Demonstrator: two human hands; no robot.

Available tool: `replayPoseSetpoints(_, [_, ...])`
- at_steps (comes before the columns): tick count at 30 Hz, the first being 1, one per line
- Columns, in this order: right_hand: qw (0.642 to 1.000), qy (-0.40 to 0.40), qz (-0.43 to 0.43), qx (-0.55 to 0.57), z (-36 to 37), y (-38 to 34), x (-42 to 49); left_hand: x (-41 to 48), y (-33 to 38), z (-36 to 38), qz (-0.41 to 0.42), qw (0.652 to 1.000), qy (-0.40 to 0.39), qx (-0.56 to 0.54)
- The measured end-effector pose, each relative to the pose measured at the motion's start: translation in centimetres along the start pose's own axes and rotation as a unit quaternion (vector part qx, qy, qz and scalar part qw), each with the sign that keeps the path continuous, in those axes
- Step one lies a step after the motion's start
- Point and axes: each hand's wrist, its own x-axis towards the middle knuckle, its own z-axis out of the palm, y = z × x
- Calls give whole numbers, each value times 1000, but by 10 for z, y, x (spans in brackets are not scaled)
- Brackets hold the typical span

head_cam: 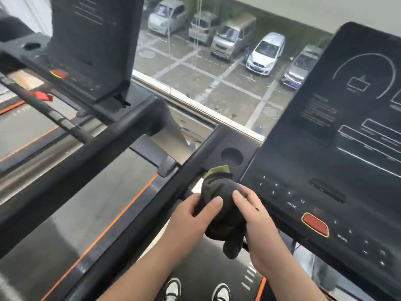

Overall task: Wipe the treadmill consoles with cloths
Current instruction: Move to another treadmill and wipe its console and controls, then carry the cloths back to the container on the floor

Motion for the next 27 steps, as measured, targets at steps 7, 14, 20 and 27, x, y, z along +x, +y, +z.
replayPoseSetpoints(7, [977,-199,47,-56,74,23,8,-59,-38,-50,-29,969,244,-18])
replayPoseSetpoints(14, [871,-449,116,-161,155,73,-30,-170,-90,-63,-42,852,511,-107])
replayPoseSetpoints(20, [758,-579,80,-288,210,124,-115,-287,-127,-63,-80,750,632,-177])
replayPoseSetpoints(27, [660,-638,10,-397,264,214,-233,-436,-183,-43,-89,617,713,-322])
